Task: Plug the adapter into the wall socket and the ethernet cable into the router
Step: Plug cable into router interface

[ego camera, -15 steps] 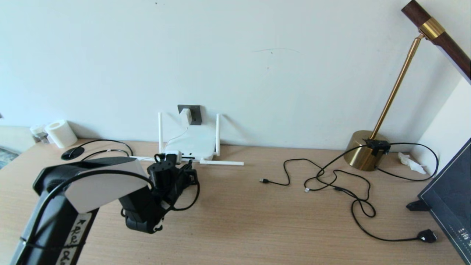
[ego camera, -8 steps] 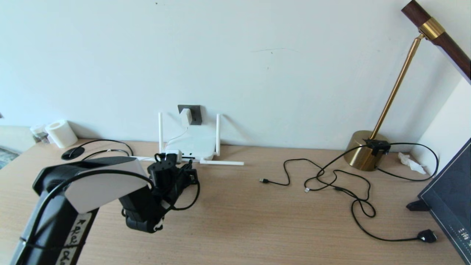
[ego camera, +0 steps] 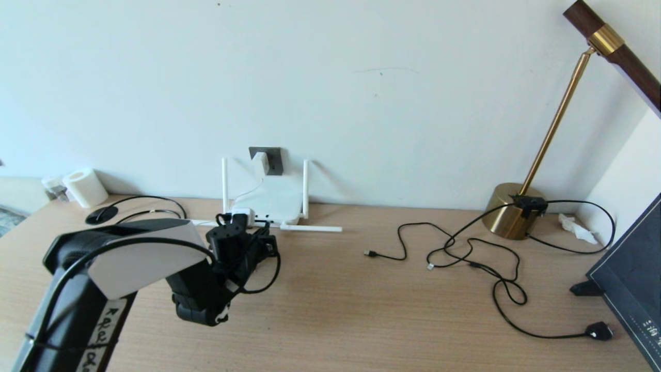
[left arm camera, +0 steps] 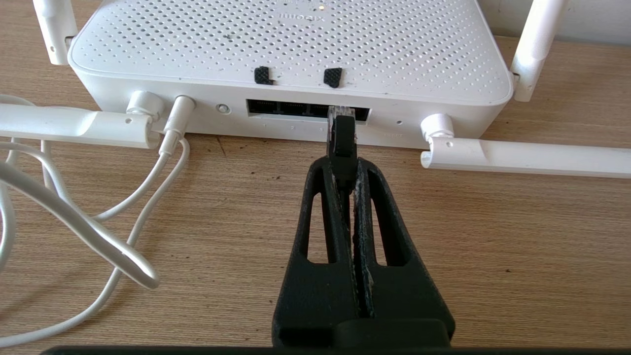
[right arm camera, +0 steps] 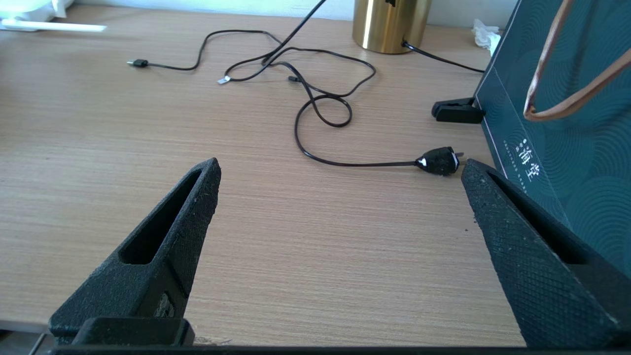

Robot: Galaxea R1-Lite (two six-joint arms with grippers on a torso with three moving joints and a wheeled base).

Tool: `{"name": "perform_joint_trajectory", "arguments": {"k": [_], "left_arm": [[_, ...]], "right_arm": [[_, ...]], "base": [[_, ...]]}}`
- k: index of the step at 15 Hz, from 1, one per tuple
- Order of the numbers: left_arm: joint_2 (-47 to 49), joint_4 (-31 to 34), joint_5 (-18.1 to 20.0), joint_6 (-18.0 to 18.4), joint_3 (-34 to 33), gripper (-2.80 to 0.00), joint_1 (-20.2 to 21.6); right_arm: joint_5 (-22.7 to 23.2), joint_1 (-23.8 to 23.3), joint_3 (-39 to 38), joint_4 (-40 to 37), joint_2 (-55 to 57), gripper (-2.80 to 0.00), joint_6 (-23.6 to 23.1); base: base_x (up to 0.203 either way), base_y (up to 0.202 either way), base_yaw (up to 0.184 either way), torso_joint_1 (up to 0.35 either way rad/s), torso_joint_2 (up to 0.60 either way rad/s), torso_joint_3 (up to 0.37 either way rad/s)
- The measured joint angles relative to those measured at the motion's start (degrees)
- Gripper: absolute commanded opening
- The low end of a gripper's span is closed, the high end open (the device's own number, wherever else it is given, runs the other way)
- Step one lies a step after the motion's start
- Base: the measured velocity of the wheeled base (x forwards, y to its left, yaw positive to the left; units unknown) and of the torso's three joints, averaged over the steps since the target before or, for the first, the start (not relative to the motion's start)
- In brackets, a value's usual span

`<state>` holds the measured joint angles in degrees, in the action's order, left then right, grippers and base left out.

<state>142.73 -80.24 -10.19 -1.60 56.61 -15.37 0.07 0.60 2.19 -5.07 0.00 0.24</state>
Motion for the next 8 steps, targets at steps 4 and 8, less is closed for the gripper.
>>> {"name": "perform_joint_trajectory", "arguments": {"k": [4,8], "left_arm": [[0.0,0.06,0.0,0.02,-0.09,-2.8,0.0],[0.0,0.12,-0.01,-0.02,-0.22,-2.8,0.0]], "right_arm": [[0.0,0.0,0.0,0.0,0.0,0.0,0.02],[0.0,0.0,0.0,0.0,0.0,0.0,0.0]], "base": [[0.0,0.0,0.0,0.0,0.0,0.0],[0.0,0.0,0.0,0.0,0.0,0.0]]}}
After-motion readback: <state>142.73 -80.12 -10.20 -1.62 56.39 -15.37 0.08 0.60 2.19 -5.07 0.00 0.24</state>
